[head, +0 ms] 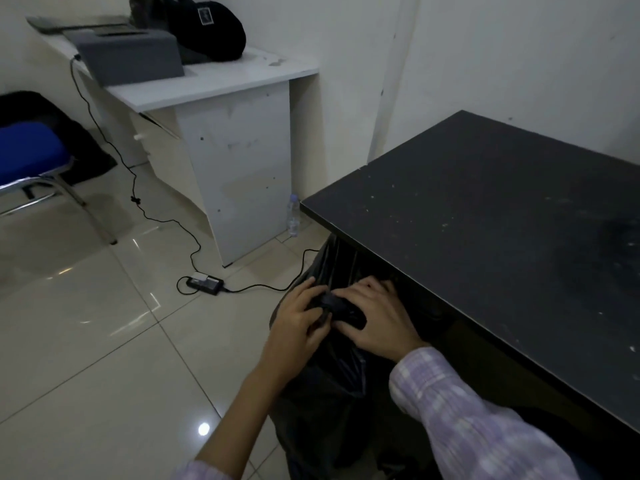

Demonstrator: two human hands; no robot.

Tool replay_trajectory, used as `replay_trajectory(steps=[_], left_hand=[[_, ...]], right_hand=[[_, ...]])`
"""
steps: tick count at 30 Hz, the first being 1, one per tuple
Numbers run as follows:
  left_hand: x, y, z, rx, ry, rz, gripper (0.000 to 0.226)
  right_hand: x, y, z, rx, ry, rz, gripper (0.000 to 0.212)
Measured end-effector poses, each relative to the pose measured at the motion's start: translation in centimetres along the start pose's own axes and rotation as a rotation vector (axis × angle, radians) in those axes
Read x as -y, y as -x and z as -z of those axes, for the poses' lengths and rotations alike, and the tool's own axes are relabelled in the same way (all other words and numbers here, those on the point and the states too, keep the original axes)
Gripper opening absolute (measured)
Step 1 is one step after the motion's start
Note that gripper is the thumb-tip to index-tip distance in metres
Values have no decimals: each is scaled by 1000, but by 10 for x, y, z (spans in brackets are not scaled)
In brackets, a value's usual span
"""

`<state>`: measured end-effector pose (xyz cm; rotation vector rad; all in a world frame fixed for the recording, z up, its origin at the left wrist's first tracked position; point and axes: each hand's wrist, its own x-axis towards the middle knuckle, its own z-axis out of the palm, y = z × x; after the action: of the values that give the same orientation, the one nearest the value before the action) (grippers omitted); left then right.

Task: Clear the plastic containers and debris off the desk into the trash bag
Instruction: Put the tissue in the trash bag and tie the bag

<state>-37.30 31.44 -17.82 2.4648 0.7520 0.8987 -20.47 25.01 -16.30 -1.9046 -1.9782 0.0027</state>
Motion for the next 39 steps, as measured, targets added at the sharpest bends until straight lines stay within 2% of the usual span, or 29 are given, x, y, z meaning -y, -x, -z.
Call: replay_trajectory(steps=[2,5,11,13,15,17,20,22,24,27,31,34,36,39], left_hand=[[-4,-5,-3,37,65,-9,11],[-9,-15,-5,44,149,53,13],[-25,-25,-12,-63,131,129,16],[-29,-21,-15,-88,103,130,18],[-28,-21,-17,-83,73,129,17],[-28,-22,-18,-60,23,115,15],[-27,-22,-18,-25,-59,73,13],[-25,-19,-17,-6,-121,58,13],[-23,-18,-16,12,-142,40,11],[-20,-19,-13,38,-88,1,10],[-16,-22,-12,100,48,37,18],[-17,-24,-14,149,-9,41,12],[-22,-25,-14,135,-80,-30,9],[-25,-25,-13,97,-143,-103,7]], right_hand=[[-1,-2,1,-36,51,-5,34],[-2,-6,1,-13,117,-63,26],[3,-21,8,35,148,-311,20],[5,-25,9,64,122,-338,14],[5,-24,9,64,-30,-316,7],[3,-21,9,62,-274,-314,14],[3,-19,17,129,-662,-469,27],[5,-22,24,172,-996,-571,25],[4,-24,29,148,-1107,-603,21],[2,-17,29,114,-1047,-532,23],[-5,-11,28,118,-913,-471,22],[-8,-11,28,83,-920,-553,14],[-9,-11,26,56,-914,-611,22],[-8,-10,22,67,-907,-591,15]])
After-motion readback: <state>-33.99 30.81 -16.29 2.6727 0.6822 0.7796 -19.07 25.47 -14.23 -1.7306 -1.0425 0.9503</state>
